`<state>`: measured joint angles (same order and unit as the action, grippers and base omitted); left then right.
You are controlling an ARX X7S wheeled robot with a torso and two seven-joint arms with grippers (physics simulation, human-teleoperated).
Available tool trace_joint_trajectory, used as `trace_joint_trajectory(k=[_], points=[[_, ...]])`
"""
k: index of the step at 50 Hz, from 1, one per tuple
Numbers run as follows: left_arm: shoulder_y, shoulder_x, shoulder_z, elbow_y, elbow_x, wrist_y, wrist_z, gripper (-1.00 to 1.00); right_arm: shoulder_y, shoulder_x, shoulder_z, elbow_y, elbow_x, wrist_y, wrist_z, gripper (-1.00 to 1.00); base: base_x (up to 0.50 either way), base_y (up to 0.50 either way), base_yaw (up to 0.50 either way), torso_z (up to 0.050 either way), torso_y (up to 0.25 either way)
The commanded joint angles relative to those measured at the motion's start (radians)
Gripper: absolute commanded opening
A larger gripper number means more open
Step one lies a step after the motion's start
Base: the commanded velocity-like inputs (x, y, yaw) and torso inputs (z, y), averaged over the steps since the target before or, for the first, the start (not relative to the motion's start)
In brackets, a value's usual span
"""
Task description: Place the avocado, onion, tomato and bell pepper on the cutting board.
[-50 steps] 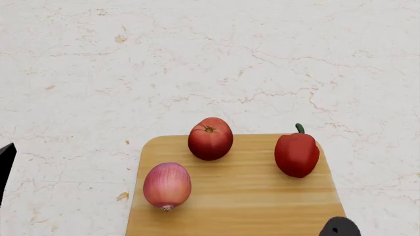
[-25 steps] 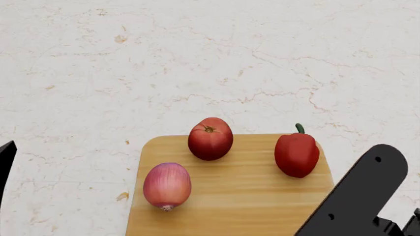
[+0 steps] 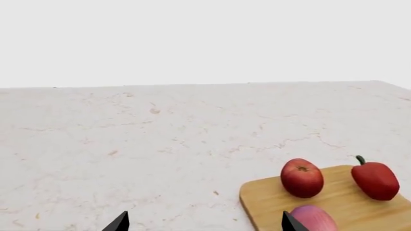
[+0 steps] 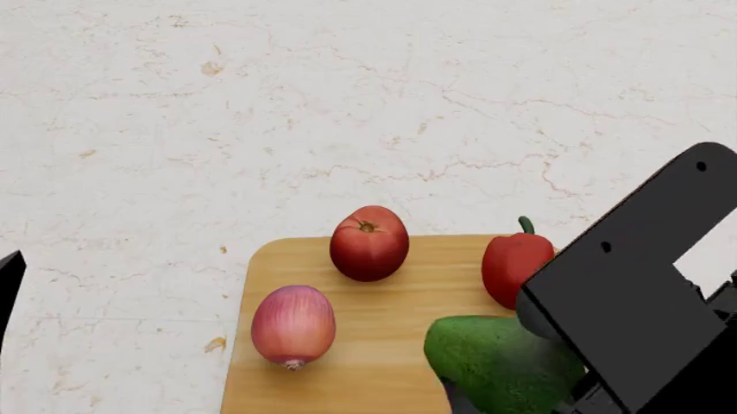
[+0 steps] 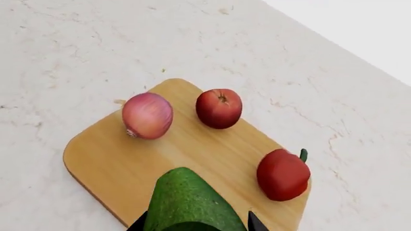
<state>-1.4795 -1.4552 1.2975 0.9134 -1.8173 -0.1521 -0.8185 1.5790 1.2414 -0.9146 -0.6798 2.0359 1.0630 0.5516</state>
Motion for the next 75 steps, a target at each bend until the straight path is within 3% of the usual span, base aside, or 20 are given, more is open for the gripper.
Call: trace_joint_trajectory(k=[1, 41, 74, 75], points=[[0.003, 0.018, -0.029, -0.003, 0.013, -0.004, 0.023, 1.0, -0.039, -0.096, 0.03, 0.059, -0.158, -0.039, -0.062, -1.0, 0.0, 0.0, 0.0, 0.0, 0.0], [0.061, -0.008, -0.01, -0.016, 0.062, 0.039, 0.049, 1.0, -0.216, -0.348, -0.088, 0.272, -0.493, -0.121, -0.174, -1.0, 0.0, 0.0, 0.0, 0.0, 0.0], [0.073, -0.036, -0.019, -0.006, 0.066, 0.045, 0.054, 1.0, -0.299, -0.391, -0.12, 0.342, -0.572, -0.18, -0.199, -1.0, 0.0, 0.0, 0.0, 0.0, 0.0], [0.073, -0.036, -0.019, -0.005, 0.067, 0.046, 0.054, 1.0, -0.297, -0.39, -0.118, 0.34, -0.571, -0.179, -0.197, 1.0, 0.0, 0.0, 0.0, 0.0, 0.0]])
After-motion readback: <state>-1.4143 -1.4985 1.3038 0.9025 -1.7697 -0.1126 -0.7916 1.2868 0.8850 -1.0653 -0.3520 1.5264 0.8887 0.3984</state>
